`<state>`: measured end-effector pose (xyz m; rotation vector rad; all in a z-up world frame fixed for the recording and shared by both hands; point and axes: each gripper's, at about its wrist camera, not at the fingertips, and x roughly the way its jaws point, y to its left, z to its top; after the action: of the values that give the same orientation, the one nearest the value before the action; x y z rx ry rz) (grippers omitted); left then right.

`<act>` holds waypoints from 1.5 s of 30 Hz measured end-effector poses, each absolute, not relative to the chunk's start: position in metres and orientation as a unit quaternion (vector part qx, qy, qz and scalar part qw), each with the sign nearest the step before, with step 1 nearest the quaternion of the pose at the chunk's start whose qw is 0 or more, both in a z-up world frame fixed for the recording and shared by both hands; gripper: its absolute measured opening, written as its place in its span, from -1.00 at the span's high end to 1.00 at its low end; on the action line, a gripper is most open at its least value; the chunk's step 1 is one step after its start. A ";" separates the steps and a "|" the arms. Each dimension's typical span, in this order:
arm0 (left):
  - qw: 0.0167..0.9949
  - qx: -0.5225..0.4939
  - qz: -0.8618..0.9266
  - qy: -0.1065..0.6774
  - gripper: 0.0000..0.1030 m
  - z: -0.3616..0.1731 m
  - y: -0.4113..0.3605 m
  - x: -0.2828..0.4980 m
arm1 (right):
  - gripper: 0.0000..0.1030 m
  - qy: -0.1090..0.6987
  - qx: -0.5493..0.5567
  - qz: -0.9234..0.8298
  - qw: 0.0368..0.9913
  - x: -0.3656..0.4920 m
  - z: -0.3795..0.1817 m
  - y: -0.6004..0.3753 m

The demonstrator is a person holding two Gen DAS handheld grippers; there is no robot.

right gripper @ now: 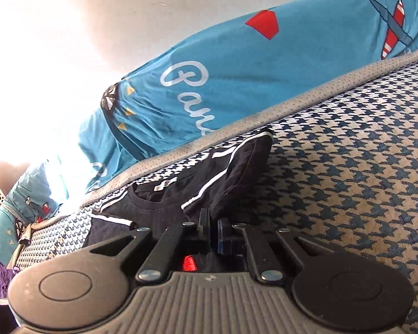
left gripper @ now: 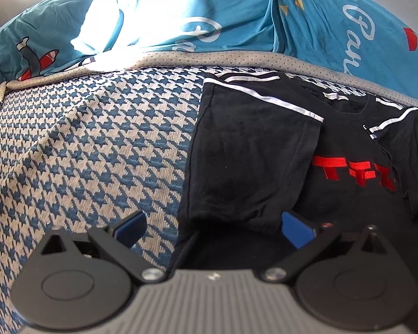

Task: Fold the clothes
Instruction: 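Grasp the collar end of the shirt with the right gripper, then lift the collar end and carry it over toward the hem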

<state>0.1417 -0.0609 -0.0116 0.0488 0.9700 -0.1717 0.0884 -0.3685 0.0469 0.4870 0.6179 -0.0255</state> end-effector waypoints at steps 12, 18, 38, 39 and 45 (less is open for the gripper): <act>0.872 -0.015 -0.126 0.473 -1.00 -0.010 -0.046 0.134 | 0.87 0.275 0.238 0.059 0.929 0.112 0.067 -0.309; 0.888 -0.015 -0.141 0.437 -1.00 0.007 -0.038 0.116 | 0.87 0.265 0.246 0.092 0.928 0.130 0.075 -0.280; 0.891 -0.064 -0.064 0.445 -1.00 0.012 0.058 0.127 | 0.87 0.328 0.135 0.138 0.925 0.169 0.020 -0.153; 0.891 -0.065 -0.063 0.445 -1.00 0.012 0.059 0.127 | 0.87 0.326 0.131 0.140 0.926 0.168 0.020 -0.151; 0.889 -0.070 -0.055 0.449 -1.00 0.011 0.063 0.131 | 0.87 0.331 0.096 0.157 0.925 0.168 0.014 -0.138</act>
<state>0.1311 0.0631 0.0111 -0.1464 0.9328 -0.1145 0.1679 -0.1379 0.0135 0.1977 0.6794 0.3226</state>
